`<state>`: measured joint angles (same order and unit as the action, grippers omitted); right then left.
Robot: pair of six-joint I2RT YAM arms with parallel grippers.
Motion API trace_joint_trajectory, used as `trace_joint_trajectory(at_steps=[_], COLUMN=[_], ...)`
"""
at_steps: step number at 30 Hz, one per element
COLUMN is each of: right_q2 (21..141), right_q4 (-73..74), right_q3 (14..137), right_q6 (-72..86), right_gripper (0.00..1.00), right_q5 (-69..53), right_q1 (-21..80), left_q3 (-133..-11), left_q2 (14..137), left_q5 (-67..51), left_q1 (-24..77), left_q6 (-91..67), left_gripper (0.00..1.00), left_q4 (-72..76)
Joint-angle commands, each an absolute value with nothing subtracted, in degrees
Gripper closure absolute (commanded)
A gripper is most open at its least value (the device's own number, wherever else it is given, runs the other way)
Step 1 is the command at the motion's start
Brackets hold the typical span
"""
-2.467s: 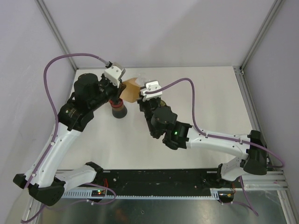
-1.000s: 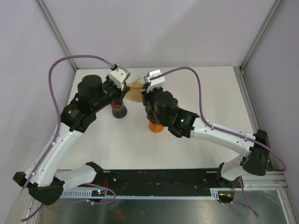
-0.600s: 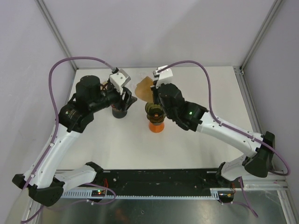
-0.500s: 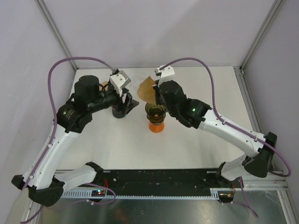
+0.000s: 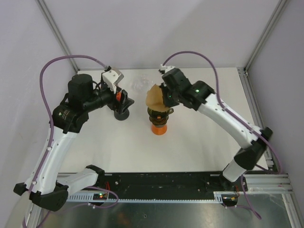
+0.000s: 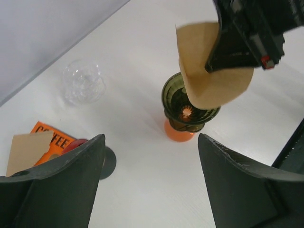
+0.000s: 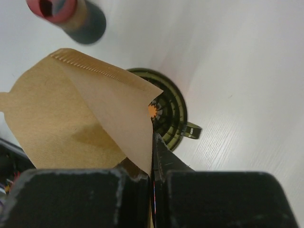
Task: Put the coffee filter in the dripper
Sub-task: Place the coffee filter in the coffee dripper.
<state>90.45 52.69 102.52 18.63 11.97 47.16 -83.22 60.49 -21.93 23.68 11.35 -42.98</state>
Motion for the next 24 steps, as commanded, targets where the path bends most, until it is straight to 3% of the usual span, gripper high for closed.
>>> trace_joint_trajectory(at_steps=[1,12,18,24], right_q2=[97.25,104.36,104.33,102.70], right_q4=[60.67,63.47,64.28,64.09], right_q3=[107.22,112.84,113.57,115.13], right_q6=[17.63,15.61,15.00,14.22], right_gripper=[1.00,0.99,0.69,0.53], right_q5=[4.64,5.84,6.00,8.56], right_q1=[46.96,46.47,46.39,46.49], left_q3=[-81.00,-77.90,-78.00,-78.14], left_q2=[60.44,59.43,60.03,59.96], left_q5=[-21.58,-22.16,-23.50,-24.82], left_q1=[19.83,16.41,16.22,16.19], left_q6=[9.97,9.98,9.81,9.84], left_gripper=[0.16,0.16,0.16,0.16], left_q4=[-42.57,-41.12,-41.10,-41.08])
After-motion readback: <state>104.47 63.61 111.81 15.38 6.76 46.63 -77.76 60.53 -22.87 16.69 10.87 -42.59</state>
